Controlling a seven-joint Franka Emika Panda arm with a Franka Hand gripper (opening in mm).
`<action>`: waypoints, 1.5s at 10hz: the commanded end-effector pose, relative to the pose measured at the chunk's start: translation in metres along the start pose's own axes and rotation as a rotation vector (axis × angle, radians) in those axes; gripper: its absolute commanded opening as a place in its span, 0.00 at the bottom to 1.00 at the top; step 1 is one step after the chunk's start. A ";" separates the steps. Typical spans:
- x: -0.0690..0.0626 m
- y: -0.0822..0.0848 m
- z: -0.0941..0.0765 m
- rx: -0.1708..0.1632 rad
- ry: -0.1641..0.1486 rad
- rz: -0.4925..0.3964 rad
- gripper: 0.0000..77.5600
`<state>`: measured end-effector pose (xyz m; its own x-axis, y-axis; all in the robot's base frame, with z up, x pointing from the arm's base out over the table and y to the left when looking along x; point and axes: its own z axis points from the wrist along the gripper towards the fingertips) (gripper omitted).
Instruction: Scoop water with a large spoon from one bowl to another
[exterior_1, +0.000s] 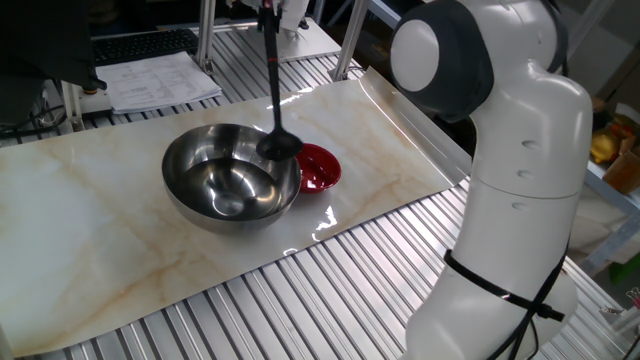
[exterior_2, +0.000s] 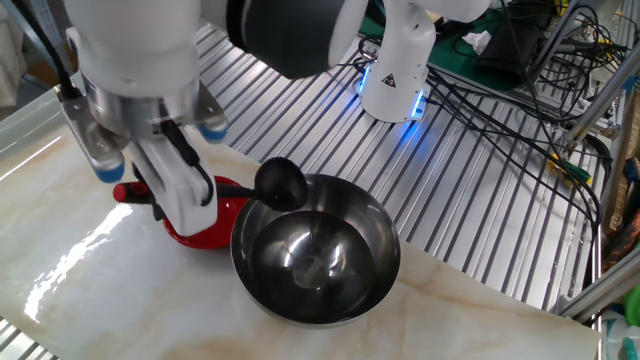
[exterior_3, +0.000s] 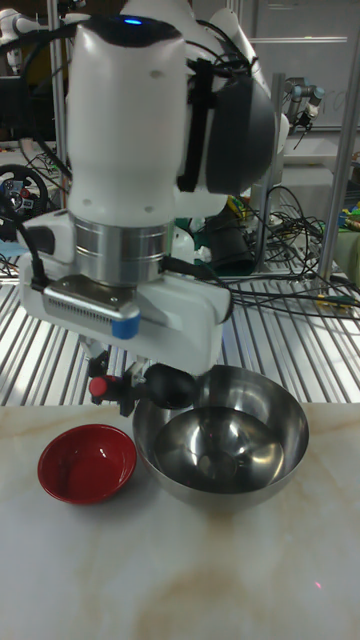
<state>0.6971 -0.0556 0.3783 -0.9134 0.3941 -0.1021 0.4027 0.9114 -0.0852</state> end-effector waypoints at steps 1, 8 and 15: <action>0.011 0.020 0.007 0.007 -0.030 0.083 0.01; 0.027 0.032 0.035 0.014 -0.091 0.108 0.01; 0.031 0.039 0.053 -0.088 -0.117 0.114 0.01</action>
<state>0.6858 -0.0160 0.3211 -0.8520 0.4821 -0.2041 0.4983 0.8664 -0.0334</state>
